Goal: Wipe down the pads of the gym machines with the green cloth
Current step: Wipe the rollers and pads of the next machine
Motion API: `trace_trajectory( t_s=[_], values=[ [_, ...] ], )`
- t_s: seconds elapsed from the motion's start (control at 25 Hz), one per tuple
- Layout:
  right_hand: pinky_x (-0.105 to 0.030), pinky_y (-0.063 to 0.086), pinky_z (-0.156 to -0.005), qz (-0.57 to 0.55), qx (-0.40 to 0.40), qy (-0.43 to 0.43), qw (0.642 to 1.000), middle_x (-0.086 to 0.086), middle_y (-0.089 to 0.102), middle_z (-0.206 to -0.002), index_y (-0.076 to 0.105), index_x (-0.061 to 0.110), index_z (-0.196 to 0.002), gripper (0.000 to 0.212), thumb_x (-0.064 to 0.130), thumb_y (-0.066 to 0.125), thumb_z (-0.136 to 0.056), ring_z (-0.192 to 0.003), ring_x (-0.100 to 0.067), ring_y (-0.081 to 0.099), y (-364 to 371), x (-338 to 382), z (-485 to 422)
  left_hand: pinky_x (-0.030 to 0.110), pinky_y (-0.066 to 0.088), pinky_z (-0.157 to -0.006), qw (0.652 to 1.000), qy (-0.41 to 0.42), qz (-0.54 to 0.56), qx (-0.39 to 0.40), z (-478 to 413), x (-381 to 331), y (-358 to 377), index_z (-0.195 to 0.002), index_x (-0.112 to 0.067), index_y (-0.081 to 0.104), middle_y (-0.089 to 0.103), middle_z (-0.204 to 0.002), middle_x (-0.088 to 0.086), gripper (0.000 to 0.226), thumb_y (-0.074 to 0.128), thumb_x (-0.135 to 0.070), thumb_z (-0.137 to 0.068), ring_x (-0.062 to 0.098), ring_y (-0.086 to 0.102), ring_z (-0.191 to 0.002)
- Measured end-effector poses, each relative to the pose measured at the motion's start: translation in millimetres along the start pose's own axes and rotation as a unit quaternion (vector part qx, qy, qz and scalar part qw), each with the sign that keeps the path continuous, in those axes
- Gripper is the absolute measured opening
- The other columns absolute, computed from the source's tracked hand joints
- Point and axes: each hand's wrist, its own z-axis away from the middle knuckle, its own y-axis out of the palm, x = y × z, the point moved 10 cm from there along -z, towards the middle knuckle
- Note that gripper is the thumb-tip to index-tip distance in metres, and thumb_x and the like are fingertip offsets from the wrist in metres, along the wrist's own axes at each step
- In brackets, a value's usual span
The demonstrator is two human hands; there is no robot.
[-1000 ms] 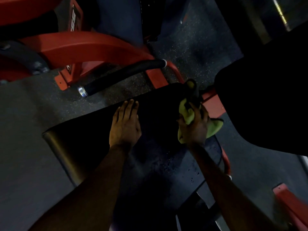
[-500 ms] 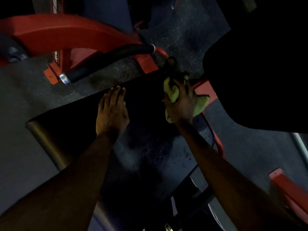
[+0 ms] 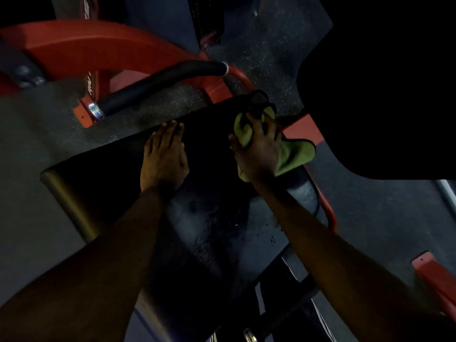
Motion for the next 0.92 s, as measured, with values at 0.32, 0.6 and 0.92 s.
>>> trace_trajectory(
  t_s=[0.32,0.6,0.92],
  values=[
    [-0.056,0.039,-0.111,-0.019,0.012,0.047,0.999,-0.016,0.035,-0.155,0.038,0.028,-0.155,0.081,0.060,0.057,-0.082,-0.140,-0.042,0.034,-51,-116,103,0.049,0.035,-0.108,0.997,0.062,0.030,0.019,7,-13,0,-0.136,-0.011,0.056,0.051,-0.143,0.016,0.036,0.041,-0.019,-0.104,0.037,0.047,-0.131],
    [-0.059,0.045,-0.109,-0.051,0.060,0.034,0.996,-0.007,0.023,-0.162,0.039,0.028,-0.154,0.079,0.052,0.070,-0.085,-0.150,-0.037,0.022,-50,-109,157,0.049,0.030,-0.113,0.996,-0.033,0.066,0.051,77,-61,-3,-0.142,-0.010,0.048,0.045,-0.145,0.016,0.041,0.044,-0.017,-0.102,0.036,0.041,-0.134],
    [-0.053,0.049,-0.103,-0.009,0.062,-0.086,0.994,-0.011,0.043,-0.151,0.051,0.027,-0.148,0.071,0.054,0.070,-0.085,-0.141,-0.040,0.038,-47,-94,77,0.045,0.021,-0.122,0.995,-0.065,0.015,0.073,109,-75,11,-0.149,-0.011,0.036,0.034,-0.157,0.010,0.049,0.044,-0.021,-0.102,0.029,0.028,-0.148]
  ],
)
